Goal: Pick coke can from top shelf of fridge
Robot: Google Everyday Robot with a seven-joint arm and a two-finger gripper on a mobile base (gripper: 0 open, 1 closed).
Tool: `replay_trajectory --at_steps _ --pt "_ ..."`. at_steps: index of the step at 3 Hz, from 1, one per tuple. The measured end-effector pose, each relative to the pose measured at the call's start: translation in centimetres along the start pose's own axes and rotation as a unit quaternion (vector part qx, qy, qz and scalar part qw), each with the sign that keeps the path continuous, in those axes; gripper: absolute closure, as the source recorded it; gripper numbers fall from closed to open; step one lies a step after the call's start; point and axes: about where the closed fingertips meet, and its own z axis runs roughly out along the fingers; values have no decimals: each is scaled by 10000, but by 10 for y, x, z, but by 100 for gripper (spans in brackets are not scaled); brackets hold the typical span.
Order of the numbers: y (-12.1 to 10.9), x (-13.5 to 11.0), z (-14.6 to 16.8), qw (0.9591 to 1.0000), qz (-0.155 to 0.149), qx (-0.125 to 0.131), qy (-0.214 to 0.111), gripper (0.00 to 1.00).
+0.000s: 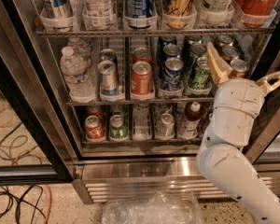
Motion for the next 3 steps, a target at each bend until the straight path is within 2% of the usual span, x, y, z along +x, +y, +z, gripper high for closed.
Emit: replay_trajectory --at_steps 1,2,3 --pt "0 0 0 10000 1 0 1 0" --pt "4 -27 20 9992 151 -191 -312 0" --pt "4 -27 21 9992 152 -208 -315 0"
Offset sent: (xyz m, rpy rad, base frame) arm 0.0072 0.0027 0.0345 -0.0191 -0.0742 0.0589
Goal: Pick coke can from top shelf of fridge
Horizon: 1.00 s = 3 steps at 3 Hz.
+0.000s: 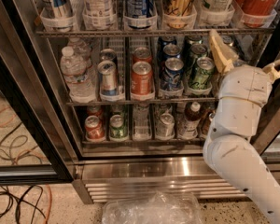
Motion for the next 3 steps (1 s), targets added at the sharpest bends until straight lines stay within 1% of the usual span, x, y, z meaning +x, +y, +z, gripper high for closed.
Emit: replay_trajectory --at_steps 1,2,3 --pt "2 -6 3 9998 -44 -137 164 0" --pt "0 -13 0 9976 -277 -408 484 0" --pt "0 -4 0 9966 -158 -422 688 0"
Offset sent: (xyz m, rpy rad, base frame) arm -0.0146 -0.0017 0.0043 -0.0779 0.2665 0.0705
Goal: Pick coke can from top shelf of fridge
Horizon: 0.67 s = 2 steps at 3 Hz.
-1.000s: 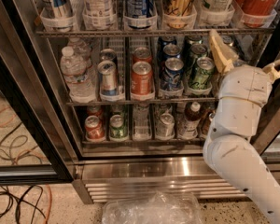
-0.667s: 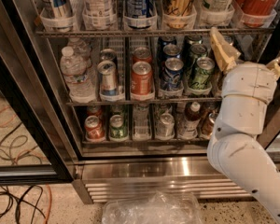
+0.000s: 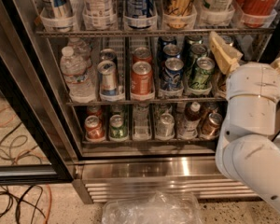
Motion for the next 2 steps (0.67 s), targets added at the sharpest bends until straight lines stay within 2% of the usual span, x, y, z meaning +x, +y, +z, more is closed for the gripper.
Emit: replay_trajectory --at_steps 2 --pt "6 -13 14 9995 134 111 -272 0"
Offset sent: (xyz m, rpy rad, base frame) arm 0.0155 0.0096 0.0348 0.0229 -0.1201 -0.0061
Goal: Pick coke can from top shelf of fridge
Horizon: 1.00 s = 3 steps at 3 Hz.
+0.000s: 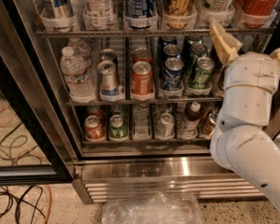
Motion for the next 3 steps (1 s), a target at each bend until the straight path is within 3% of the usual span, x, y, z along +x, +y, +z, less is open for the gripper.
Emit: replay_trajectory --at_steps 2,3 --pt "14 -19 16 9994 22 -86 -338 0" --pt "8 -26 32 9988 -89 7 -482 0"
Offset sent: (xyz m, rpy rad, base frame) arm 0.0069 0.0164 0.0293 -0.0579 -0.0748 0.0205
